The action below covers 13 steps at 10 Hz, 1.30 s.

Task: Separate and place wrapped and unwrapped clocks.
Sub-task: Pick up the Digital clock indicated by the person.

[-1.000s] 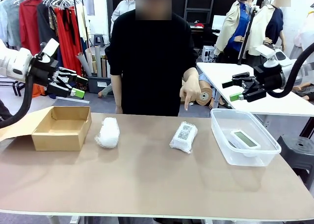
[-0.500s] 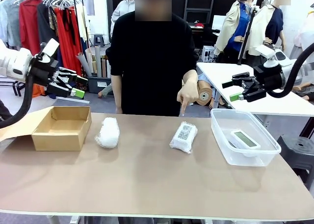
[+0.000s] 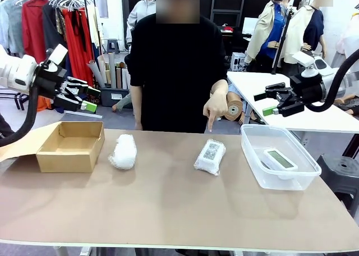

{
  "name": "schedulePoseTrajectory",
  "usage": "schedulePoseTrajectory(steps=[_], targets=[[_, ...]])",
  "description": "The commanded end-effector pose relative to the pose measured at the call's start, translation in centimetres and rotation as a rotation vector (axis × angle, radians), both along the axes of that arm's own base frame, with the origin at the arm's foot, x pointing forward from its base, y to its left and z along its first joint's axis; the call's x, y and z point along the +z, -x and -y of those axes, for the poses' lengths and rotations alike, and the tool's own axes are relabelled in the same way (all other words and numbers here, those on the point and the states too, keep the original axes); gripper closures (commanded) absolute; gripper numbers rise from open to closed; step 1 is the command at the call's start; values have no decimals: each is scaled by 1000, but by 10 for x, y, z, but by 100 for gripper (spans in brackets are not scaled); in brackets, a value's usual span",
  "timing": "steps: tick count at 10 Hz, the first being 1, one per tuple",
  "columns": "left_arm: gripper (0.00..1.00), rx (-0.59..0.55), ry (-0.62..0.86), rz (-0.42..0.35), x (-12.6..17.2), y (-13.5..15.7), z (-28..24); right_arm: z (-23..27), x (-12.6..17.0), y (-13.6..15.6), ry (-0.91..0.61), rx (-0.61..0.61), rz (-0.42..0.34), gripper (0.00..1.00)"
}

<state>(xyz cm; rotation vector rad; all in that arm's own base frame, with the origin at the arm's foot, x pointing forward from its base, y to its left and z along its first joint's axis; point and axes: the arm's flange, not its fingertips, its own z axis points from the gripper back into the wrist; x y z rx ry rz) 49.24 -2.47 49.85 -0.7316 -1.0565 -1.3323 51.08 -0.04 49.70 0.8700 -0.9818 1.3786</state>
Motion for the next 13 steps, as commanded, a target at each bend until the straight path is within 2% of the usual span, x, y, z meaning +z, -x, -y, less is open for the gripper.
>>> schedulePoseTrajectory(steps=[1,2,3,4,5,8,10,11,13], targets=[[0,-2,2,2,1,1,1,0,2,0,-1,1,3,0],[0,0,0,0,0,0,0,0,2,0,-1,1,3,0],[0,36,-60,-87,4,3,12,0,2,0,-1,1,3,0],[0,68,-103,-96,6,5,30,0,2,0,-1,1,3,0],[0,156,-140,-98,7,7,49,0,2,0,-1,1,3,0],[0,254,-228,-114,-3,4,127,0,2,0,-1,1,3,0],[0,301,-339,-114,-12,1,175,0,2,0,-1,1,3,0],[0,297,-363,-106,-17,1,196,0,2,0,-1,1,3,0],[0,252,-376,-155,-27,-18,225,0,2,0,-1,1,3,0]])
